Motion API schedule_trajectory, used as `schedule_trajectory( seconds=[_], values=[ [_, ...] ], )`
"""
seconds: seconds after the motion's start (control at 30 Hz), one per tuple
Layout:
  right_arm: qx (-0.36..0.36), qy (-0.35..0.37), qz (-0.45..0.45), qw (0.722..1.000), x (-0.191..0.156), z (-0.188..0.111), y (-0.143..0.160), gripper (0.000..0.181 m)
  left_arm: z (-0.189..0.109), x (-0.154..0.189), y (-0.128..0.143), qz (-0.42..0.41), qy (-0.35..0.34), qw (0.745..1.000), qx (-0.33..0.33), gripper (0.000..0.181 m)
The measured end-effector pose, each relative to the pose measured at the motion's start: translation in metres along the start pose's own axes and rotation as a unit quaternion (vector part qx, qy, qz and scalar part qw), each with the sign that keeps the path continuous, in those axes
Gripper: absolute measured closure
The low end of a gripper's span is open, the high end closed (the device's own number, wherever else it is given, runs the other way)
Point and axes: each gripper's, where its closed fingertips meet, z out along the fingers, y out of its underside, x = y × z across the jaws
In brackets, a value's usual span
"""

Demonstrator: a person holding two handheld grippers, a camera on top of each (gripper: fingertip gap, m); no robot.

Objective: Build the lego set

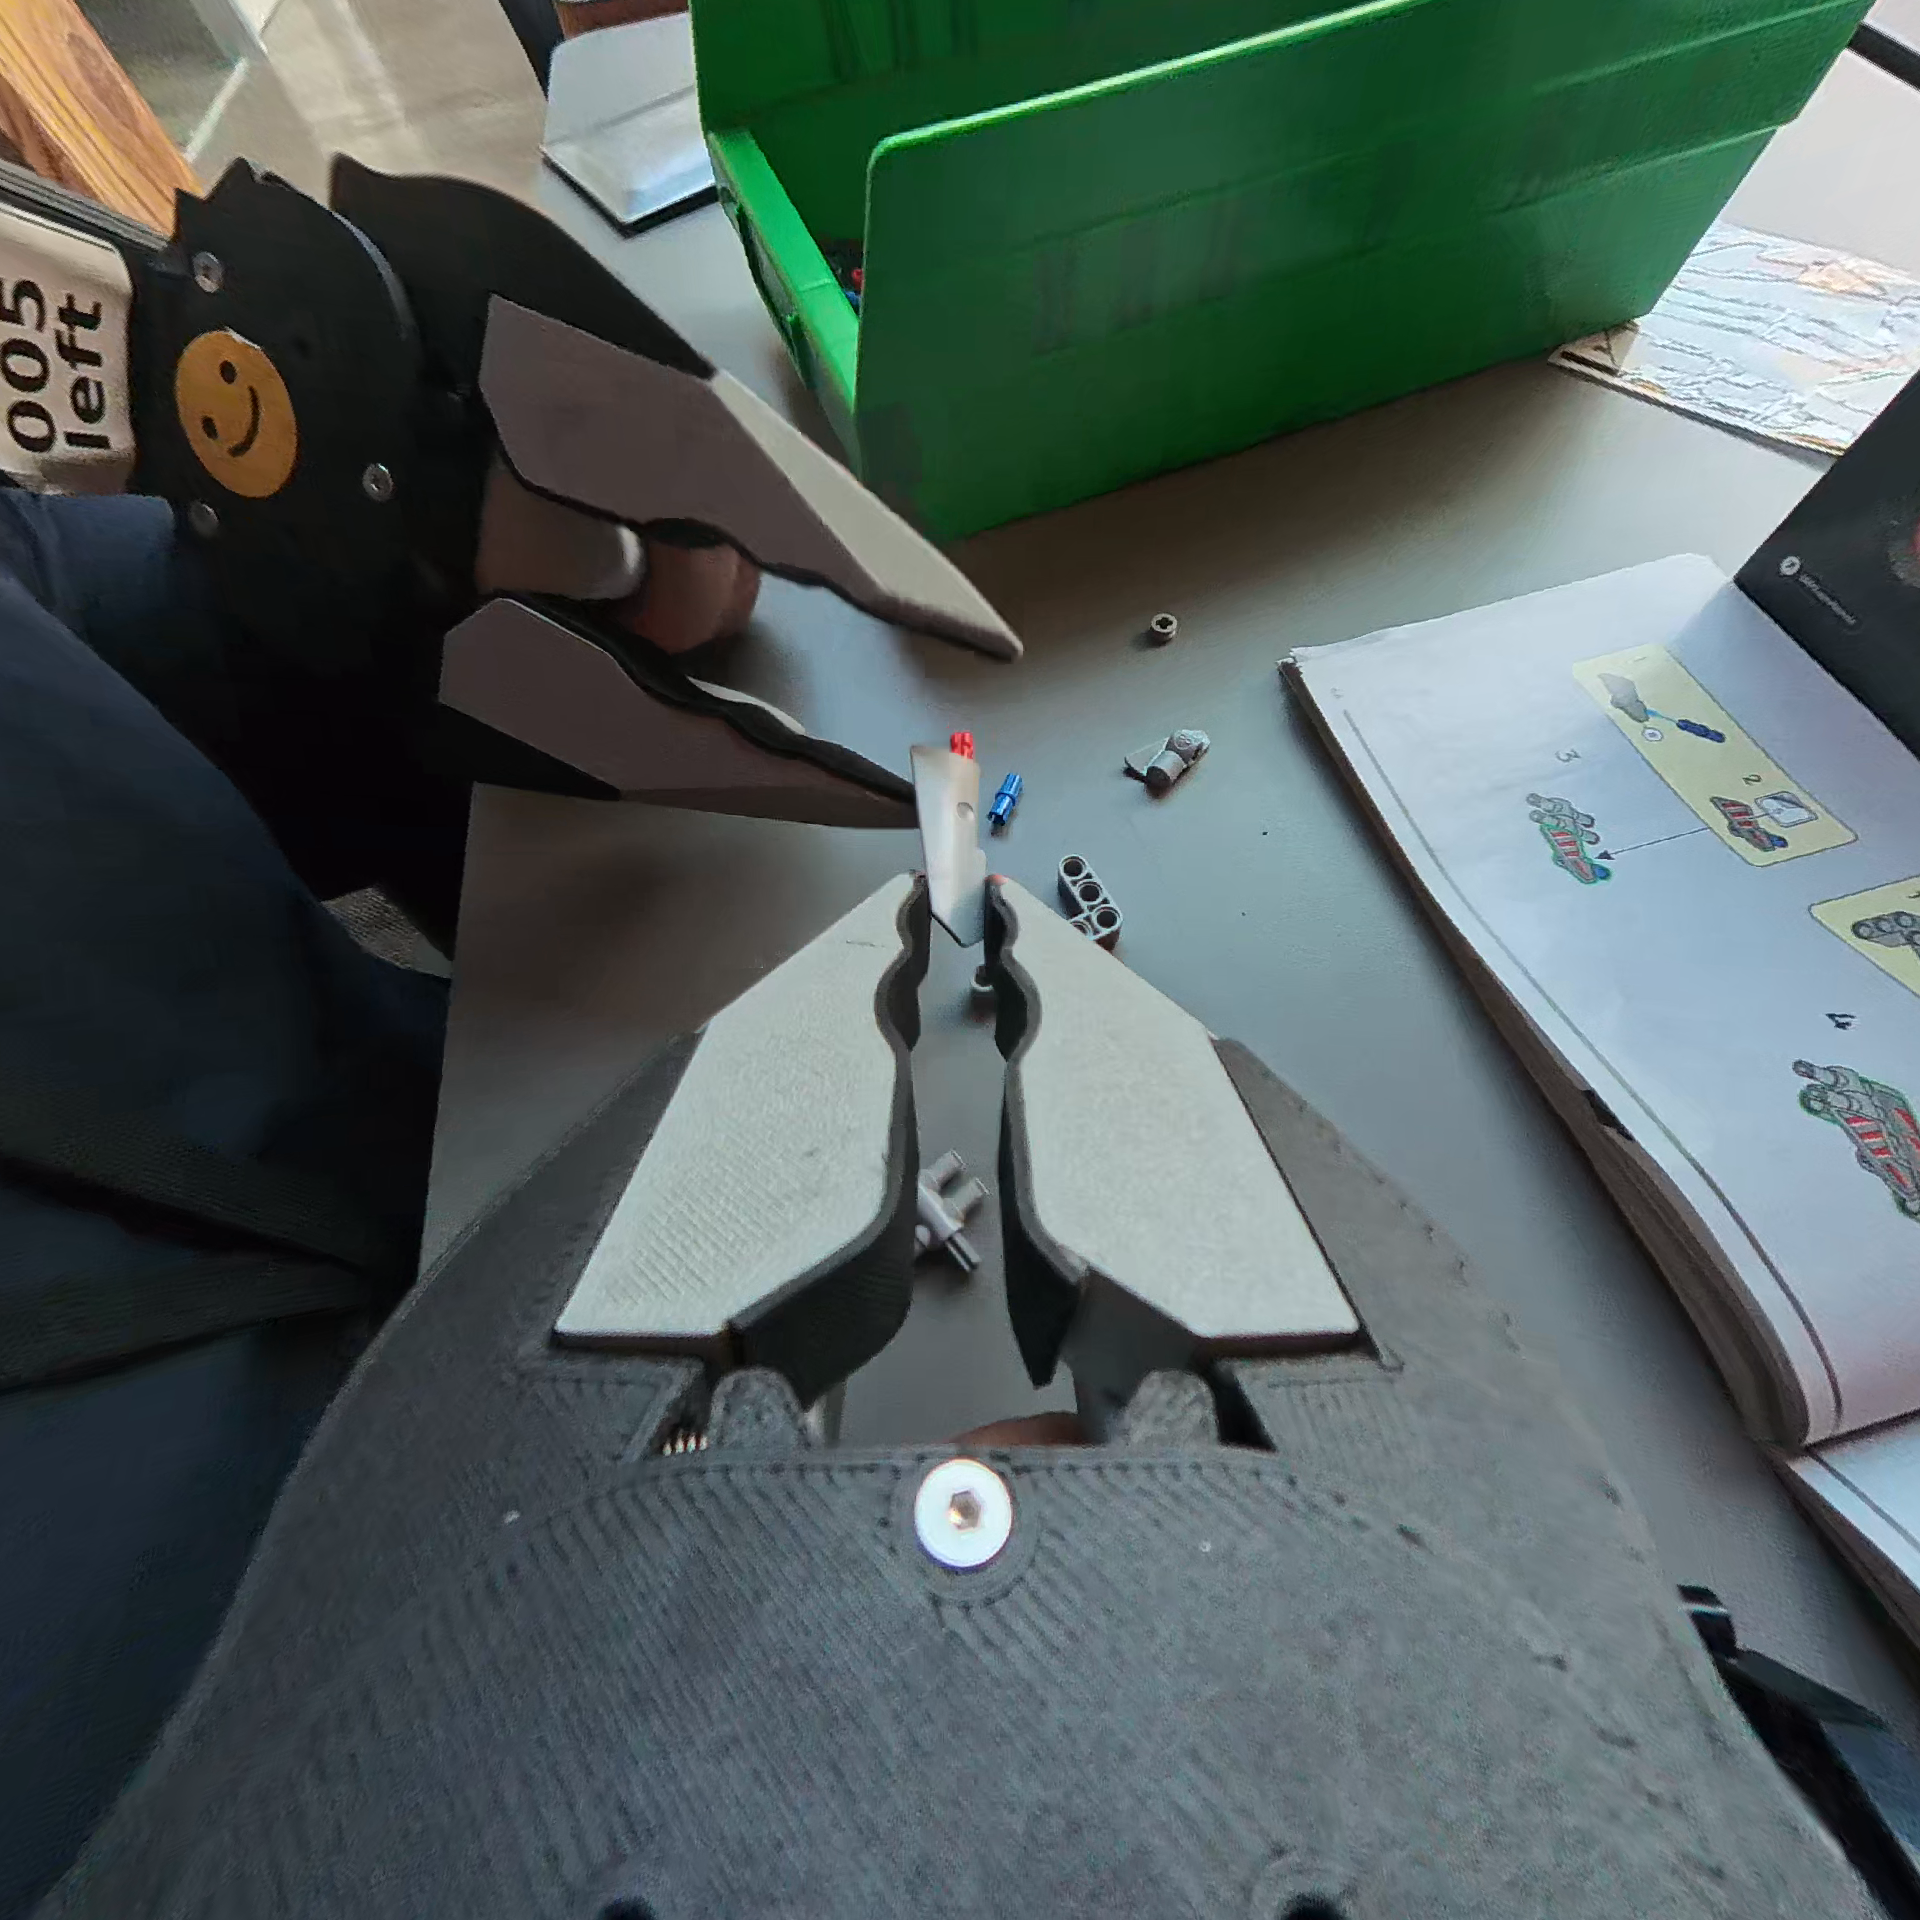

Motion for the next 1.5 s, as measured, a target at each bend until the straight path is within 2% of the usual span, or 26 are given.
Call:
schedule_trajectory(
  seconds=[0.27,0.47,0.8,0.97,1.07,1.23,1.37,1.5],
  values=[
    [-0.015,0.019,0.016,1.0,0.015,0.009,0.001,0.175,-0.038,-0.029,-0.002,-0.084,-0.034,0.994,0.062,0.148],
    [-0.05,0.03,0.014,0.998,0.02,0.033,-0.002,0.175,-0.073,-0.051,0.004,-0.118,-0.071,0.985,0.105,0.156],
    [-0.122,0.07,-0.017,0.99,0.024,0.086,-0.016,0.174,-0.094,-0.077,0.013,-0.216,-0.076,0.963,0.145,0.157],
    [-0.136,0.069,-0.007,0.988,0.024,0.105,-0.014,0.172,-0.096,-0.079,0.014,-0.223,-0.076,0.96,0.151,0.158],
    [-0.121,0.064,-0.001,0.991,0.022,0.096,-0.021,0.165,-0.094,-0.078,0.014,-0.217,-0.08,0.962,0.144,0.157],
    [-0.045,0.049,-0.001,0.998,0.016,0.054,-0.034,0.156,-0.093,-0.08,0.016,-0.224,-0.082,0.961,0.138,0.157],
    [0.007,0.042,-0.025,0.999,0.015,0.026,-0.027,0.154,-0.089,-0.08,0.019,-0.231,-0.076,0.962,0.127,0.157],
    [0.049,0.038,-0.041,0.997,0.014,0.012,-0.016,0.159,-0.088,-0.078,0.018,-0.23,-0.064,0.963,0.128,0.155]
  ],
)
